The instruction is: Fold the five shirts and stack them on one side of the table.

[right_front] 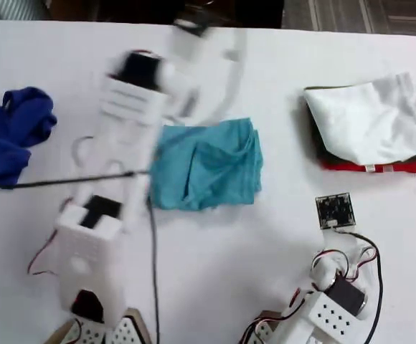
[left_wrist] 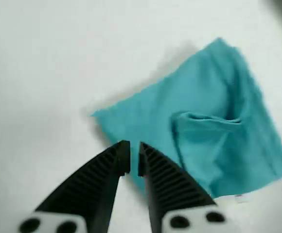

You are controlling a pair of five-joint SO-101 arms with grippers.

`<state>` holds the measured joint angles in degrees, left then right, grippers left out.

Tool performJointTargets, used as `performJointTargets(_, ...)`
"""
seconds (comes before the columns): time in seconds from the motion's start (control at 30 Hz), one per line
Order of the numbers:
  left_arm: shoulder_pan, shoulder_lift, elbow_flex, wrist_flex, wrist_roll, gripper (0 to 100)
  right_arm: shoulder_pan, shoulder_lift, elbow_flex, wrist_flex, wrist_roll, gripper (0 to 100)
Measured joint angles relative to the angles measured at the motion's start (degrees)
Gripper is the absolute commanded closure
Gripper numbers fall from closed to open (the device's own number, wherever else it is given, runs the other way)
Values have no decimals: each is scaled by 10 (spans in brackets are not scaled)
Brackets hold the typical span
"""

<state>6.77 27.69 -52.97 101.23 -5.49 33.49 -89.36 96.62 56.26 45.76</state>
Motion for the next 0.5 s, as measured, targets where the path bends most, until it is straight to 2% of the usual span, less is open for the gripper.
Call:
performJointTargets(0.13, -137, 0, 58, 2, -15, 973, -1, 0, -5, 0, -4, 979)
performJointTargets(0.23, -244, -13, 128, 2, -56, 973, -25, -1, -27, 23, -49, 979)
performJointTargets(0.33, -365, -44, 195, -4, -87, 973, -92, -1, -69, 71, -88, 979)
performJointTargets(0.5, -560, -57, 285, -45, -127, 973, -236, 12, -113, 82, -98, 978)
